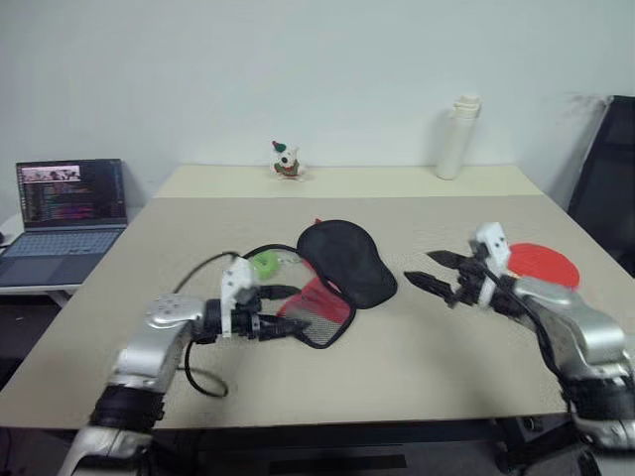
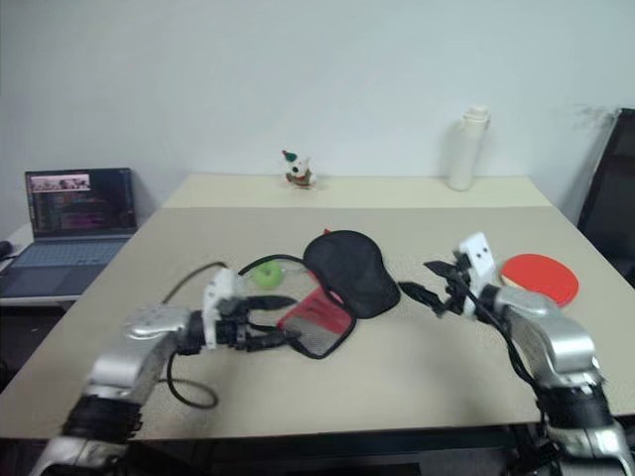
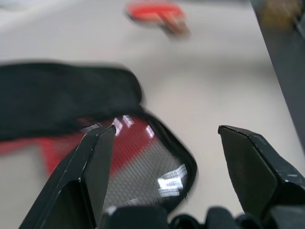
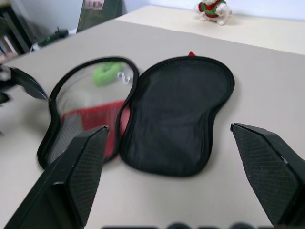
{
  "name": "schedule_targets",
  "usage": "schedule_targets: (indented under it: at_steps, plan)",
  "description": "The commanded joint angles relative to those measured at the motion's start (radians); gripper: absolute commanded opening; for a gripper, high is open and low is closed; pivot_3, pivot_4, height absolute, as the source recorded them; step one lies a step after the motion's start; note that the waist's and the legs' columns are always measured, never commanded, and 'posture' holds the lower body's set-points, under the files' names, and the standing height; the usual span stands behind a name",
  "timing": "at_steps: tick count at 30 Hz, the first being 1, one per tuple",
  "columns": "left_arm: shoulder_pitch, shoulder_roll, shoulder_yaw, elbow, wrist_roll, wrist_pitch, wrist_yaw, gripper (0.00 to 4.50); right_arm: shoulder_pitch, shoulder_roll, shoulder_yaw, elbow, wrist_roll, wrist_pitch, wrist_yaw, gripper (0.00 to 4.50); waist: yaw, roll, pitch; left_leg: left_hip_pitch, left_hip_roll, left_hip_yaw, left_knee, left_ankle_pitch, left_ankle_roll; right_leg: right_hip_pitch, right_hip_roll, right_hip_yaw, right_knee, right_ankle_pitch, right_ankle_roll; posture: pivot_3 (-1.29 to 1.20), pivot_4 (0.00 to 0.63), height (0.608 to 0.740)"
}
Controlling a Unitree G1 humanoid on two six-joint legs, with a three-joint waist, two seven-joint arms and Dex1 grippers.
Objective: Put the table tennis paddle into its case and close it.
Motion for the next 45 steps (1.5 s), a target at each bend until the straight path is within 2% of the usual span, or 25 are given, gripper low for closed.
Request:
schedule_targets:
  at_steps: [1, 3, 7, 13, 22, 30, 35, 45]
  plan:
    - [0.051, 0.008, 0.080, -0.148, -0.078, 0.119, 0.107, 3.75, -0.090, 0.017, 0.061, 0.128, -0.062, -0.011, 0.034, 4.50, 0.000, 0.000, 0.000, 0.000, 0.000, 0.000, 0.000, 0.000, 0.000, 0.000, 0.000, 0.000, 0.000, 0.000, 0.000, 0.00, 0.150, 0.740]
    - [0.089, 0.021, 0.095, -0.185, -0.075, 0.137, 0.134, 3.75, -0.145, 0.041, 0.087, 0.227, -0.101, -0.031, 0.034, 4.50, 0.001, 0.000, 0.000, 0.000, 0.000, 0.000, -0.001, 0.000, 0.000, 0.000, 0.000, 0.000, -0.001, 0.001, -0.002, 0.00, 0.150, 0.740]
    - [0.161, 0.037, 0.131, -0.243, -0.074, 0.162, 0.183, 3.75, -0.296, 0.135, 0.129, 0.549, -0.216, -0.148, -0.009, 4.50, -0.002, 0.000, 0.000, 0.000, 0.000, 0.001, -0.001, 0.000, 0.000, -0.001, 0.000, 0.000, 0.000, 0.003, -0.006, 0.00, 0.150, 0.740]
    - [0.174, 0.039, 0.131, -0.271, -0.075, 0.174, 0.214, 3.75, -0.428, 0.244, 0.111, 0.892, -0.311, -0.320, -0.079, 4.50, 0.003, 0.000, 0.000, -0.001, 0.000, 0.001, -0.001, 0.000, 0.000, -0.002, 0.000, 0.000, 0.000, 0.003, -0.008, 0.00, 0.150, 0.740]
    - [0.173, 0.050, 0.121, -0.273, -0.063, 0.169, 0.221, 3.75, -0.507, 0.357, 0.085, 1.116, -0.374, -0.417, -0.116, 4.50, -0.006, 0.000, 0.000, -0.001, 0.001, 0.003, -0.001, 0.000, -0.001, -0.003, 0.000, 0.002, 0.001, 0.004, -0.009, 0.00, 0.150, 0.740]
    - [0.183, 0.054, 0.125, -0.273, -0.064, 0.163, 0.222, 3.79, -0.531, 0.406, 0.037, 1.089, -0.353, -0.361, -0.051, 1.75, -0.005, 0.001, 0.000, -0.001, 0.002, 0.003, -0.002, 0.000, -0.001, -0.004, 0.001, 0.002, 0.002, 0.004, -0.009, 0.00, 0.150, 0.740]
    - [0.185, 0.051, 0.124, -0.275, -0.064, 0.159, 0.224, 3.79, -0.557, 0.439, -0.049, 1.069, -0.284, -0.256, -0.084, 0.02, -0.005, 0.001, 0.001, -0.001, 0.002, 0.003, -0.002, 0.000, -0.001, -0.004, 0.001, 0.002, 0.002, 0.004, -0.010, 0.00, 0.150, 0.740]
    - [0.150, 0.052, 0.097, -0.240, -0.056, 0.144, 0.189, 3.79, -0.596, 0.440, -0.267, 1.078, -0.153, -0.193, -0.315, 0.02, -0.002, 0.001, 0.001, -0.002, 0.001, 0.002, -0.002, 0.000, -0.001, -0.005, 0.001, 0.001, 0.001, 0.004, -0.010, 0.00, 0.150, 0.740]
